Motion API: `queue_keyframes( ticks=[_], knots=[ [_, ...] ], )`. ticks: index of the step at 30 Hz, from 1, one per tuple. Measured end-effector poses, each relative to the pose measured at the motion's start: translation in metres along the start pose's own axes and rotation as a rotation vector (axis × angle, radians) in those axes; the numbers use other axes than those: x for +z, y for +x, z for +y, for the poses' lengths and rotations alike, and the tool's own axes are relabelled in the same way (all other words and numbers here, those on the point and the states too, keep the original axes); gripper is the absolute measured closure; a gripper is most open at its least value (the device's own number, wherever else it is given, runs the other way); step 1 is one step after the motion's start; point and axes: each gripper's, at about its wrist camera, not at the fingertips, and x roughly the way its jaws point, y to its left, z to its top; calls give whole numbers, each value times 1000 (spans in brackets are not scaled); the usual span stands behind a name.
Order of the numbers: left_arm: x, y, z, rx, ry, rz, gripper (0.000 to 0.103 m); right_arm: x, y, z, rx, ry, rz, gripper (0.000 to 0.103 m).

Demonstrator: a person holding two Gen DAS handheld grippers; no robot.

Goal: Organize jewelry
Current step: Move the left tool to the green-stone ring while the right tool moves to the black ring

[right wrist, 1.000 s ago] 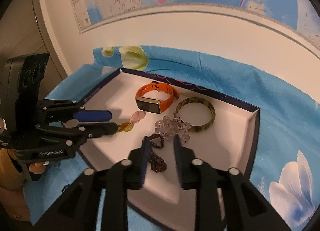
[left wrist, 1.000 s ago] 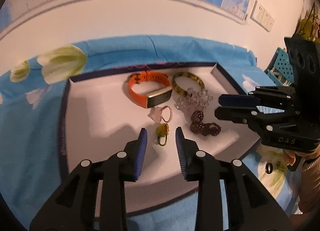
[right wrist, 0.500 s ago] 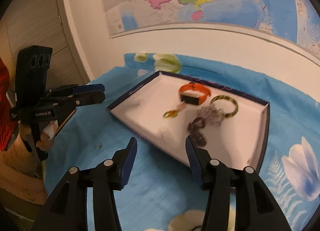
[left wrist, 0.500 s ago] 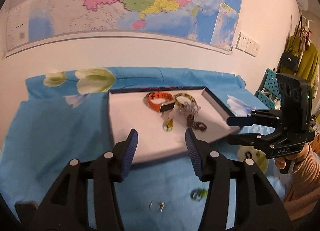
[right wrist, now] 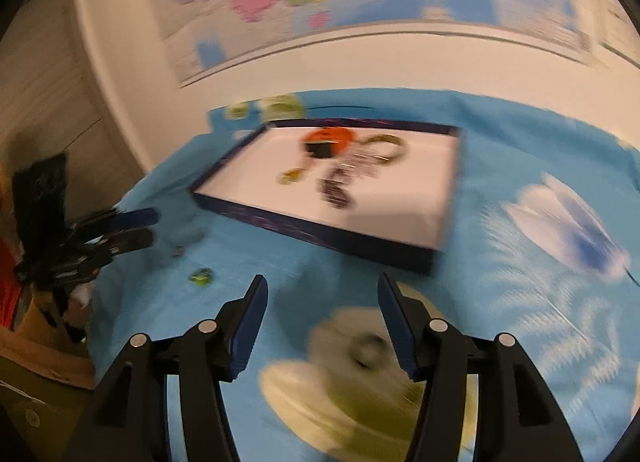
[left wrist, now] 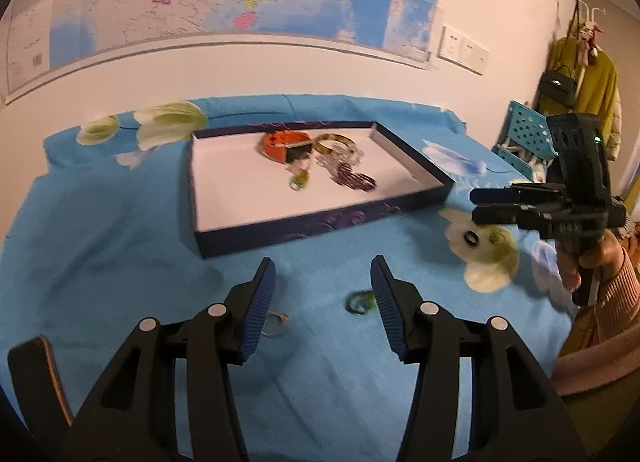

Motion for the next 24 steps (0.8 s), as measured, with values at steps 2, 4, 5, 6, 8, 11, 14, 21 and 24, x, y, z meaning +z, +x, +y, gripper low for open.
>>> queue_keyframes(
  ticks=[2,4,5,6,8,11,14,21,24],
  knots=[
    [-4,0,-5,-4,10,4,53,-9,-9,-16,-43,47,-2,48],
    [-6,1,-9,-14,19,10,53,-17,-16,-26,-58,79,-2,48],
    [-7,1,-12,-14,23,14,53,-20,-20,-31,-71,96,-8,48],
    [-9,2,-14,-18,28,19,53,-23,-21,-35,-77,107,-12,48],
    [-10,3,-18,-23,34,25,53,-27,-31,-45,-91,148,-40,48],
    [-13,4,-22,-29,40,34,53,-31,-50,-64,-97,231,-99,48],
    [-15,5,-25,-35,44,42,53,-34,-62,-75,-117,274,-124,48],
    [-15,16,-35,-38,68,71,53,-38,-35,-39,-93,144,-29,49],
    [-16,21,-40,-36,77,90,53,-33,-21,-19,-54,85,-11,50]
  ],
)
